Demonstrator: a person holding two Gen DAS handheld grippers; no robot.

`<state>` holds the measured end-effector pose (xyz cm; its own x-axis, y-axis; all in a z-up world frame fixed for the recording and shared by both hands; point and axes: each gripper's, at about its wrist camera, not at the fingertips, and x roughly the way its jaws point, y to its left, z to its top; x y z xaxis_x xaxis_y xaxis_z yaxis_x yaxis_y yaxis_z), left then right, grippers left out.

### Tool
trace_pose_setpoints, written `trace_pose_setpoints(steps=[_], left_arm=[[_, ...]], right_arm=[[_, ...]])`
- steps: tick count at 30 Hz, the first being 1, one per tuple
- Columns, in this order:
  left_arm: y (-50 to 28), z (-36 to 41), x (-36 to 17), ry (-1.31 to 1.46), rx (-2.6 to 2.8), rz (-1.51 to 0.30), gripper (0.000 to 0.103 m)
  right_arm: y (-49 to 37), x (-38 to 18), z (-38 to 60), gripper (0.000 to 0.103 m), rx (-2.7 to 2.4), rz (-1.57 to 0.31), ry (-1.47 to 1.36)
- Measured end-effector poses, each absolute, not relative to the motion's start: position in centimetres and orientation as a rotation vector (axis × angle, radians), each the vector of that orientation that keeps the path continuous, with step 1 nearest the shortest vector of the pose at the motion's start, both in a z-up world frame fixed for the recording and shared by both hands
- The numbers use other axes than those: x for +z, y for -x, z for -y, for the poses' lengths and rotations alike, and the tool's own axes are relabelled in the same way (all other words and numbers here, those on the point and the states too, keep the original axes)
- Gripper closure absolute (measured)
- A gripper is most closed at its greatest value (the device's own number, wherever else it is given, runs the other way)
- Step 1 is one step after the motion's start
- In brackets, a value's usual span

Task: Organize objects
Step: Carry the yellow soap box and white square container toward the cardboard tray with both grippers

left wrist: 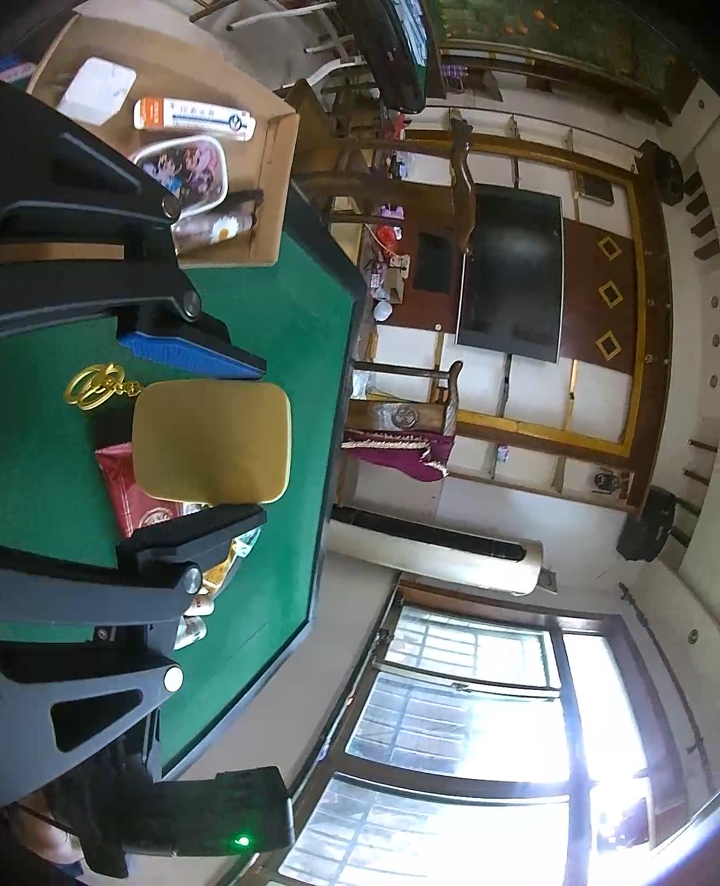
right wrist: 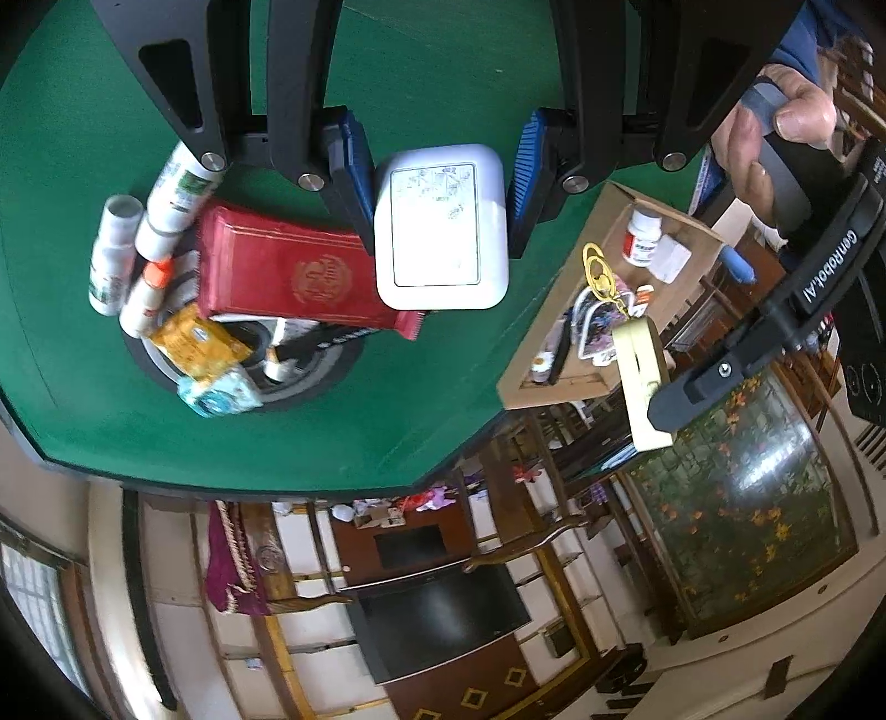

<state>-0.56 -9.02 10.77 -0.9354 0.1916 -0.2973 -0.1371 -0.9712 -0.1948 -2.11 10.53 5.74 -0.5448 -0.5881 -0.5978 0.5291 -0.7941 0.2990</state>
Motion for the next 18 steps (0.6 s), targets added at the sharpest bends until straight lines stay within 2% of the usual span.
trace_pose_setpoints(steps=[11, 18], left_arm=[[-2.2, 14.6, 12.9, 0.429, 3.016, 0.295, 0.058], [-3.6, 19.3, 12.5, 0.477, 3.107, 0.334, 0.058]], right_arm=[[1.2, 8.0, -3.5, 0.056, -2.22, -0.001, -0.869], [0.4, 7.6, 2.3, 0.056, -2.126, -0.064, -0.86]])
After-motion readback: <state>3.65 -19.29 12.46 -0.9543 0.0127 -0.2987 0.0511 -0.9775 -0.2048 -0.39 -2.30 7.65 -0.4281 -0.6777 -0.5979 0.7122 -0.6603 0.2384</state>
